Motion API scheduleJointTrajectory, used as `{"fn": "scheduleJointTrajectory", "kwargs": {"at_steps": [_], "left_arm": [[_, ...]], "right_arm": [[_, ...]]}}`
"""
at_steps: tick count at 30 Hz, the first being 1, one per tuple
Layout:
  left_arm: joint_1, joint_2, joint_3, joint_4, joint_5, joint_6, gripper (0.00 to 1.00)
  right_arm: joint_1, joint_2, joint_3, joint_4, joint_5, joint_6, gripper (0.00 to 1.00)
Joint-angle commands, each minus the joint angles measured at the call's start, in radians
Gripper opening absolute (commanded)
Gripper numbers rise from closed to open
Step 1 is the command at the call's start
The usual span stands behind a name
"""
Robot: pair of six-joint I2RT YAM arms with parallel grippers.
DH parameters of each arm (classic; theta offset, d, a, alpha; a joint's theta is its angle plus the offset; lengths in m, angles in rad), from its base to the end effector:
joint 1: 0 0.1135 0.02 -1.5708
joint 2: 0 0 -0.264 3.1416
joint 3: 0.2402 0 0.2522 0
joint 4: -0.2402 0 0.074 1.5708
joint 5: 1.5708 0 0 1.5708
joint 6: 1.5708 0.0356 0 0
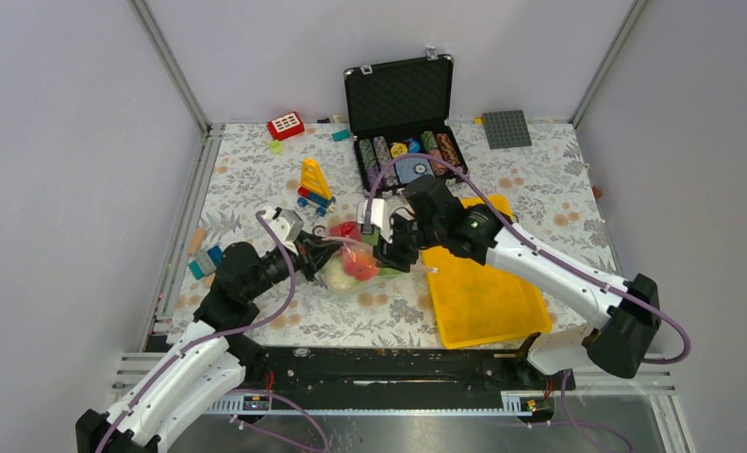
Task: Place the food in the zip-top bag and seal the zipper
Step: Zip the zipper food storage bag at the center of the board, then place the zipper food storage bag at the center of the board.
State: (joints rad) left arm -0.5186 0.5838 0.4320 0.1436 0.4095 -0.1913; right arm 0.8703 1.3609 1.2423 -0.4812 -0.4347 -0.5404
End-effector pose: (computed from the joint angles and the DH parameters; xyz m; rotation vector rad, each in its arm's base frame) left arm 0.1298 -0.0904 0.2804 0.5909 1.5383 -0.8706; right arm 0.1839 0.2414 0.3423 -1.5967 1.4859 0.6596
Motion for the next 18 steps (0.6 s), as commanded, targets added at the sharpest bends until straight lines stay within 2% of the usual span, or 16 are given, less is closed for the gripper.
{"fn": "scheduleJointTrajectory", "kwargs": {"at_steps": [1,2,3,4,5,6,8,12,18], "left_arm": [[0.002,-0.02,0.041,0.044,0.041,0.01,0.0],[0.002,-0.023,0.043,0.042,0.041,0.007,0.05],[0.002,-0.027,0.047,0.037,0.04,0.005,0.21],[0.002,-0.032,0.053,0.027,0.04,0.0,0.46],[0.002,-0.038,0.06,0.016,0.04,-0.006,0.78],[0.002,-0.047,0.069,0.008,0.036,-0.016,0.96],[0.003,-0.069,0.096,-0.023,0.012,-0.051,0.99],[0.002,-0.117,0.207,-0.139,-0.104,-0.183,0.99],[0.002,-0.125,0.301,-0.326,-0.339,-0.313,0.99]], "right_arm": [[0.021,0.036,0.047,-0.03,0.012,0.005,0.41],[0.024,0.039,0.045,-0.031,0.008,0.009,0.3],[0.027,0.039,0.043,-0.031,-0.002,0.013,0.21],[0.028,0.038,0.04,-0.028,-0.008,0.017,0.14],[0.029,0.034,0.034,-0.018,-0.012,0.03,0.09],[0.031,0.028,0.024,0.006,-0.008,0.05,0.06],[0.036,0.007,-0.005,0.059,0.035,0.084,0.01],[0.045,-0.04,-0.063,0.135,0.12,0.12,0.0],[0.137,-0.082,-0.166,0.101,-0.034,0.072,0.03]]}}
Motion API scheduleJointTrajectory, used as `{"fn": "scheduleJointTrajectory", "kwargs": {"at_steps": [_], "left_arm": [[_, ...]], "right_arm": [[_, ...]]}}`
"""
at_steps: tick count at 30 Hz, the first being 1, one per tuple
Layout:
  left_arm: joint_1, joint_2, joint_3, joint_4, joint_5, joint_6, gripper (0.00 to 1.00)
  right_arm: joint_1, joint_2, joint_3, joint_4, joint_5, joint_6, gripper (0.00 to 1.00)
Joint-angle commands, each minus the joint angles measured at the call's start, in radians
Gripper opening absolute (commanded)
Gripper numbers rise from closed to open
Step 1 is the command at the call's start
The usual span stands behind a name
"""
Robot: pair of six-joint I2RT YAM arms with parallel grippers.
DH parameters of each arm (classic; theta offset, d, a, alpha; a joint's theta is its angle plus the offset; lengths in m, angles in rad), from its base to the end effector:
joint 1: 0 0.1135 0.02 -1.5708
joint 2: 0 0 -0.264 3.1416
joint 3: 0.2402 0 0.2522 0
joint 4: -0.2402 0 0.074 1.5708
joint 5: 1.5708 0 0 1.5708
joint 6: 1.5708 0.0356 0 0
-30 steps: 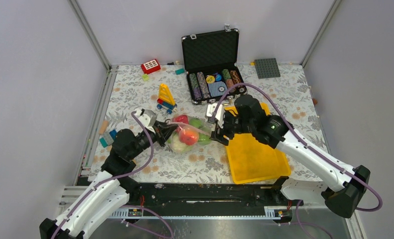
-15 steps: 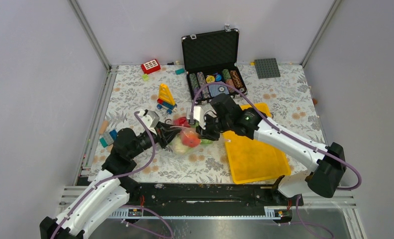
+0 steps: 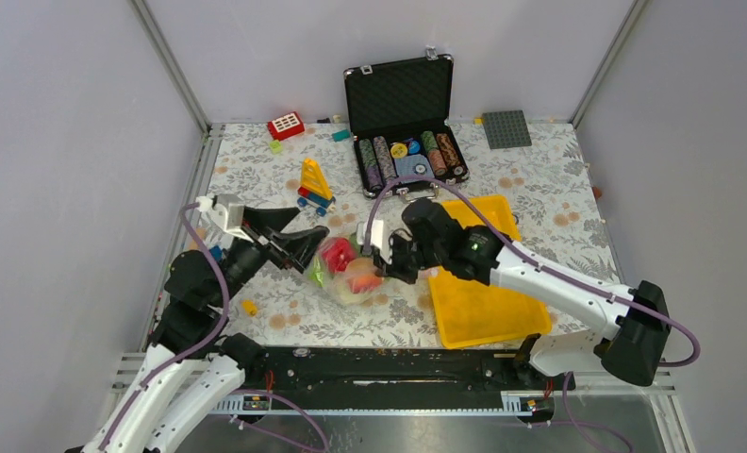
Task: Place the food in the zip-top bag and seal the zipper
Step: Place the zipper food storage bag at the center of the board.
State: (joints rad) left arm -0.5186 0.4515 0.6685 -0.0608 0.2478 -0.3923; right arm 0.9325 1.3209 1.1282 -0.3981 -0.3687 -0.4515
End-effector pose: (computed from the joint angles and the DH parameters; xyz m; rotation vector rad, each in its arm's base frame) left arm 0.0964 -0.0651 0.3569 0.3064 1.4531 -0.9205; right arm 0.1659 0.2451 0.3216 -1.5603 1.5425 0.6728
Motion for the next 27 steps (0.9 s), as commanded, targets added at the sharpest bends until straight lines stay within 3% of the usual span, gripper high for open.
{"fn": "scheduleJointTrajectory", "kwargs": {"at_steps": [1,7,13,19,23,27], "left_arm": [[0.002,0.018,0.076,-0.153,-0.203,-0.123,0.99],[0.002,0.1,0.11,-0.302,-0.429,-0.25,0.99],[0.002,0.124,0.09,-0.349,-0.517,-0.294,0.99],[0.002,0.098,0.067,-0.364,-0.6,-0.31,0.99],[0.002,0.089,0.058,-0.365,-0.623,-0.309,0.99],[0.002,0.085,0.061,-0.377,-0.642,-0.306,0.99]], "right_arm": [[0.11,-0.04,-0.065,0.012,-0.103,-0.02,0.03],[0.233,0.019,-0.182,0.218,-0.062,0.124,0.03],[0.31,0.134,-0.189,0.354,0.29,0.211,0.04],[0.323,0.313,-0.113,0.346,0.627,0.203,0.05],[0.324,0.329,-0.099,0.348,0.601,0.215,0.16],[0.327,0.23,-0.146,0.392,0.494,0.244,0.25]]}}
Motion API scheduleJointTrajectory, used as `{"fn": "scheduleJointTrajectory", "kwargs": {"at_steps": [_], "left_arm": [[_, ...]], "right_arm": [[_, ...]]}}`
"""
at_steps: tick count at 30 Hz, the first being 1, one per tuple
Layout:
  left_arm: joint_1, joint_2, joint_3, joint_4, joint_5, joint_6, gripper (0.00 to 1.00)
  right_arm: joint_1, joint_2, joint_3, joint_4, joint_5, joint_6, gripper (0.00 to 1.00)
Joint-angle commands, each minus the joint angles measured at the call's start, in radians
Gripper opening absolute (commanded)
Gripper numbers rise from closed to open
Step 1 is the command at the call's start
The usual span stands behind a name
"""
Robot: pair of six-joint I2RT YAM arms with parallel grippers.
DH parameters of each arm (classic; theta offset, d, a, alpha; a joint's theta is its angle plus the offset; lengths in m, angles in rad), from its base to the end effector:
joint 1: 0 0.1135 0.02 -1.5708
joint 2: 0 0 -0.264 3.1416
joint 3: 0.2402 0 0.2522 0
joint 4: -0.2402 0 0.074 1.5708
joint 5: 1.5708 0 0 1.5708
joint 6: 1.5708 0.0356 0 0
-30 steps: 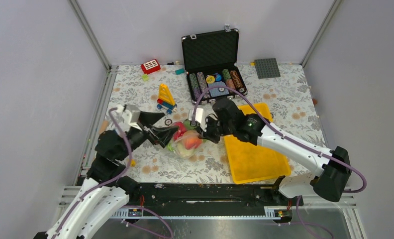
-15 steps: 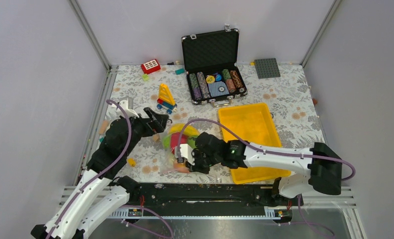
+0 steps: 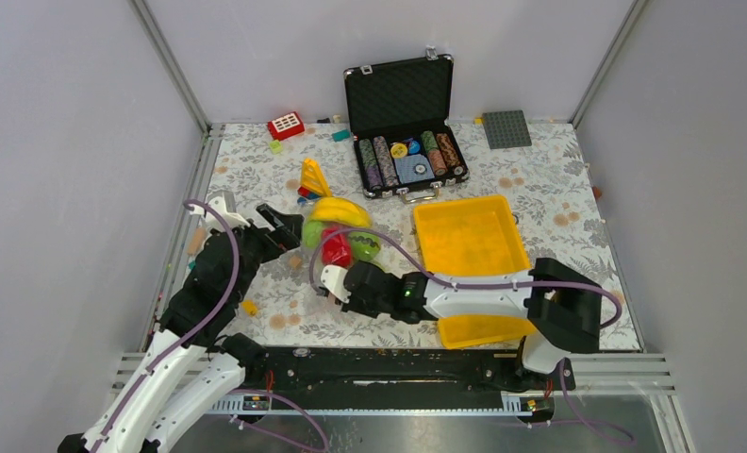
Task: Place the food in the zip-top bag and seal the zipper
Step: Place the zipper food storage bag at the center of the board, then reset both arms
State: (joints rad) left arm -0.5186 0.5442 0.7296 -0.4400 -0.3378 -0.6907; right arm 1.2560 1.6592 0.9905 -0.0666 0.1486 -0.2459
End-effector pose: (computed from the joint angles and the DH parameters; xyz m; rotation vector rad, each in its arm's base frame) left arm 0.1170 -0.0532 0.3272 -0.3975 1.8019 -0.5473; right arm 0.1145 0.3347 0.1984 -1.5269 1.7483 0.3471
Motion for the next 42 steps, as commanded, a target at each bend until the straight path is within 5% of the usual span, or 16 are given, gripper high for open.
{"fn": "scheduleJointTrajectory", "kwargs": {"at_steps": [1,3,7,15,20,28,32,42], "left_arm": [[0.002,-0.01,0.001,0.001,-0.059,-0.007,0.99],[0.002,-0.015,0.001,0.0,-0.064,-0.007,0.99],[0.002,-0.023,0.003,-0.003,-0.071,-0.008,0.99],[0.002,-0.003,0.012,-0.004,-0.087,-0.012,0.99],[0.002,0.03,0.019,-0.011,-0.093,-0.007,0.99],[0.003,0.138,0.038,0.029,-0.063,-0.01,0.99],[0.004,0.196,0.076,0.003,-0.104,-0.016,0.99],[0.003,0.292,0.116,0.014,-0.099,-0.021,0.99]], "right_arm": [[0.003,-0.148,-0.028,0.098,-0.06,0.045,0.34],[0.004,-0.232,-0.065,0.128,-0.134,0.049,0.64],[0.002,-0.4,-0.104,0.126,-0.135,0.101,0.99],[-0.089,-0.676,-0.098,0.014,0.432,0.273,1.0],[-0.501,-0.73,-0.058,-0.224,0.395,0.602,1.0],[-1.038,-0.789,-0.104,-0.415,0.258,0.779,1.0],[-1.075,-0.817,-0.147,-0.425,0.363,0.756,1.0],[-1.075,-0.898,-0.191,-0.417,0.331,0.689,1.0]]}}
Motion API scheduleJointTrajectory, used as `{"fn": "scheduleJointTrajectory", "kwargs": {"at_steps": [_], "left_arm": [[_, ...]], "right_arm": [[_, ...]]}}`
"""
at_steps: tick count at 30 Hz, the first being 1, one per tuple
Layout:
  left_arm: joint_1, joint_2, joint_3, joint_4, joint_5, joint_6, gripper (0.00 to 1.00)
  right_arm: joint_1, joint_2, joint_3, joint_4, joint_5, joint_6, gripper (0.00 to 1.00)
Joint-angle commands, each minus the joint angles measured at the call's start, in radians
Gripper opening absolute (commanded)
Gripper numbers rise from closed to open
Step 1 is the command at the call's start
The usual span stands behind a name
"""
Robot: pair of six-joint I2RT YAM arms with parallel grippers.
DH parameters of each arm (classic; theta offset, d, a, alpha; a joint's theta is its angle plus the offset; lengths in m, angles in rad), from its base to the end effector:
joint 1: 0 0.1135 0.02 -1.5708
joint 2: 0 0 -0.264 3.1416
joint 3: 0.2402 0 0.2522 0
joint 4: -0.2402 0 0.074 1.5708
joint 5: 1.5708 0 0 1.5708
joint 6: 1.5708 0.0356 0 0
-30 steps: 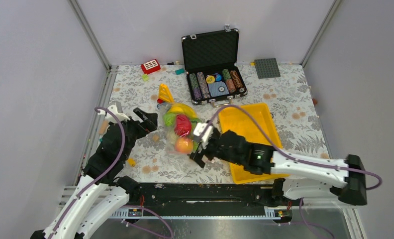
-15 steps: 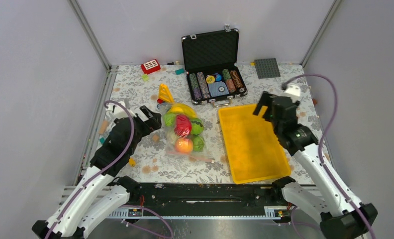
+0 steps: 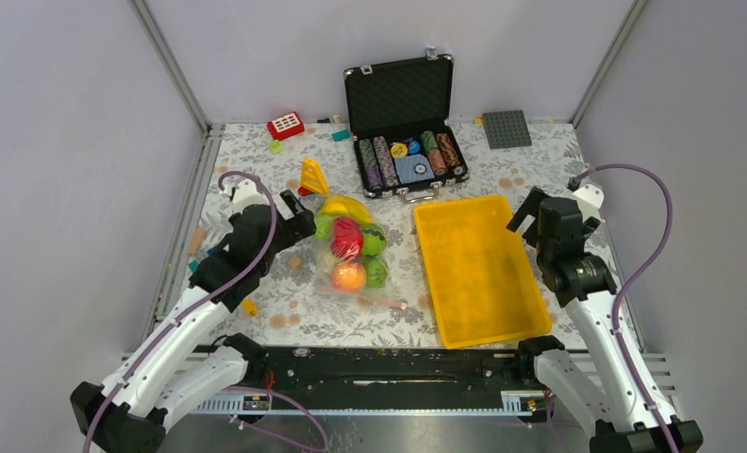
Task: Place the food in the zip-top bag and seal the zipper
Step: Reset both arms
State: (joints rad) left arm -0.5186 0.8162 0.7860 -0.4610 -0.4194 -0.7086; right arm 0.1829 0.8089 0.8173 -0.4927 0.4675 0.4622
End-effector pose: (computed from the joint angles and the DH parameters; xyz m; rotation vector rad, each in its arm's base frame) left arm 0.1633 -0.0765 0.3082 -0.4473 1.9835 -0.3449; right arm 0.1758 0.0162 0.3173 0.5575 1.9208 -0.0681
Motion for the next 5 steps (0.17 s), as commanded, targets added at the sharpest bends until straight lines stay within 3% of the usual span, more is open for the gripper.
{"fn": "scheduleJointTrajectory", "kwargs": {"at_steps": [1,5], "left_arm": [[0.003,0.025,0.069,0.027,-0.017,0.002,0.99],[0.003,0.024,0.079,-0.005,-0.049,0.004,0.99]], "right_arm": [[-0.001,-0.057,-0.028,0.023,0.011,-0.021,1.0],[-0.002,-0.074,-0.061,0.075,-0.037,-0.042,1.0]]}}
